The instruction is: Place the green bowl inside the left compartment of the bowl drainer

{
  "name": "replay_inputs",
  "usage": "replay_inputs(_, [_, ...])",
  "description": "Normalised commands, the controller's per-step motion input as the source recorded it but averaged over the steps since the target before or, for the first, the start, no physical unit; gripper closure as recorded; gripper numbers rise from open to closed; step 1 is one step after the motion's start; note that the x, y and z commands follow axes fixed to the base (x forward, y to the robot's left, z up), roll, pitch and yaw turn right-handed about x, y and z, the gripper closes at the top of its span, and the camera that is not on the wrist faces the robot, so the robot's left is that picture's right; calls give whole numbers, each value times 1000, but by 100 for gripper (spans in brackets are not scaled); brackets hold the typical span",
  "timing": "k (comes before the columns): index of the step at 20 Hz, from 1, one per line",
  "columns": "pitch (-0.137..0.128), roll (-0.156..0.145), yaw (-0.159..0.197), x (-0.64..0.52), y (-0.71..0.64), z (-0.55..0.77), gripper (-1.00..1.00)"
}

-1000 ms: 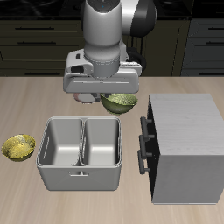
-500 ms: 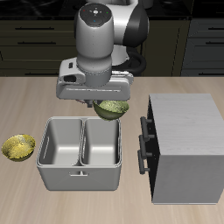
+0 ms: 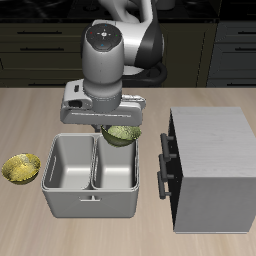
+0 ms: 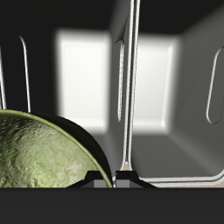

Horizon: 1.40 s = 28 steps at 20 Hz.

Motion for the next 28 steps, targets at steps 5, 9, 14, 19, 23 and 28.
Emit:
replay_inputs(5, [24, 8, 0, 6, -20, -226, 100])
replay_inputs(9, [23, -2, 4, 19, 0, -151, 100])
replay_inputs(14, [26, -41, 57, 76, 11, -110, -100])
replay_inputs(19, [-3, 31, 52, -49, 152, -24, -100])
replay_inputs(23, [27, 0, -1, 11, 0, -23, -100])
replay_inputs(28, [-17, 12, -7, -25, 32, 115, -100])
